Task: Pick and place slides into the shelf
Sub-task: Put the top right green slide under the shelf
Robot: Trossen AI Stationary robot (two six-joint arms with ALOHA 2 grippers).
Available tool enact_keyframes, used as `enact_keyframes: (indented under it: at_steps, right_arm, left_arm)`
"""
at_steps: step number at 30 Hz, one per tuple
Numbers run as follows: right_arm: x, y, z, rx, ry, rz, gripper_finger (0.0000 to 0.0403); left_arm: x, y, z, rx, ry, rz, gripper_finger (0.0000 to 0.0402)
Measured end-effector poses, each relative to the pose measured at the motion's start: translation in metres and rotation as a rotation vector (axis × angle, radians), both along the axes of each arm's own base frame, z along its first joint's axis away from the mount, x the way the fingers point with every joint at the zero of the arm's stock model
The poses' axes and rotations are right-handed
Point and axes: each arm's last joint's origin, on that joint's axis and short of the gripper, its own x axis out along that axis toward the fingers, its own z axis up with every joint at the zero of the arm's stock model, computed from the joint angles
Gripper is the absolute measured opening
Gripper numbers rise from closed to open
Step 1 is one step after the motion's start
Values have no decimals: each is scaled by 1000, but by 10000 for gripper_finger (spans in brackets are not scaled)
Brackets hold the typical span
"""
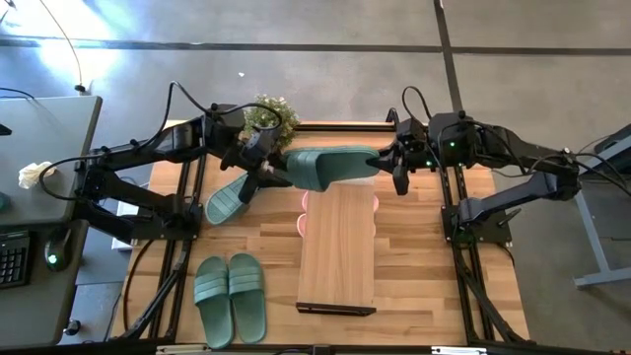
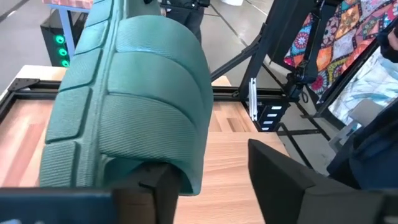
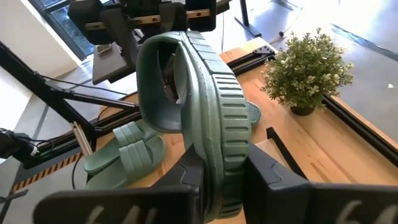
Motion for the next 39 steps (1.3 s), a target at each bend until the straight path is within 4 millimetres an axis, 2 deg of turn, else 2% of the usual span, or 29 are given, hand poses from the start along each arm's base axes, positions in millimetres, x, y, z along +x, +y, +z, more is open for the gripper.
enact_keyframes:
  at_steps: [5, 13, 16, 22, 30, 34, 39]
  right_arm:
    - [-3, -1, 1, -9, 1, -33, 35]
    - [-13, -1, -3, 36, 59, -83, 34]
    - [-22, -2, 2, 48, 68, -130, 34]
    - [-56, -1, 26, 144, 88, -205, 34]
    - [-120, 5, 46, 499, 283, -302, 34]
    - [-138, 10, 58, 705, 221, -227, 34]
    - [-161, 13, 59, 882, 205, -264, 34]
  left_arm:
    - [-7, -1, 2, 23, 9, 50, 187]
    - [-37, -8, 20, 122, -39, 158, 173]
    - [-48, -10, 25, 185, -50, 202, 170]
    - [-60, -14, 30, 244, -66, 213, 170]
    - [-62, -14, 27, 301, -37, 201, 170]
    - [-62, -14, 28, 331, -44, 194, 170]
    - [-62, -14, 28, 347, -44, 188, 170]
